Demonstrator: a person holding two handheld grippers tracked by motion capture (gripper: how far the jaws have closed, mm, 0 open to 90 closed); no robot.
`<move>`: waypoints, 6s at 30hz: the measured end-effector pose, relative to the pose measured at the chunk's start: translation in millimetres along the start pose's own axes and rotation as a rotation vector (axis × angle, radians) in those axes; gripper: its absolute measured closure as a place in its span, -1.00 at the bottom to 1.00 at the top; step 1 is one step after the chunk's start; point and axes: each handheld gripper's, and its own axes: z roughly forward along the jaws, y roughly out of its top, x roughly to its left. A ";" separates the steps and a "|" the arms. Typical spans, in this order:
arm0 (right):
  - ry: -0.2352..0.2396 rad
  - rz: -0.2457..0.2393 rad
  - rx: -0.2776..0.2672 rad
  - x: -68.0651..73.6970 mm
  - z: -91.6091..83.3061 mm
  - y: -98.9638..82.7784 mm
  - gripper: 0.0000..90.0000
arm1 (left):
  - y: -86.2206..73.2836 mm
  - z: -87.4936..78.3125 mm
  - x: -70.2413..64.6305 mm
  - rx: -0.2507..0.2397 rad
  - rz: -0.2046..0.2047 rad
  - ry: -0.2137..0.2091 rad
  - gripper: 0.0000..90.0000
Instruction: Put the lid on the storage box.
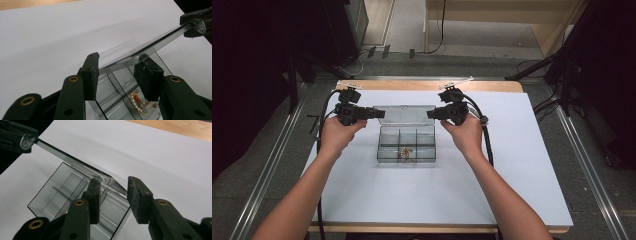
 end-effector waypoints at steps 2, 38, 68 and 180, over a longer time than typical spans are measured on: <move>-0.001 0.000 0.000 1.4 -1.2 -2.5 0.44 | -2.0 -1.0 -1.0 0.003 0.006 -0.001 0.22; 0.034 -0.019 0.000 14.9 -15.2 -44.4 0.40 | -42.9 -10.4 -20.9 0.014 0.035 0.014 0.15; 0.032 -0.046 0.023 22.1 -12.8 -73.0 0.40 | -72.3 -10.8 -25.8 0.031 0.038 0.010 0.13; -0.022 -0.092 0.058 30.2 12.5 -119.1 0.29 | -116.3 17.0 -27.0 0.099 0.095 0.046 0.14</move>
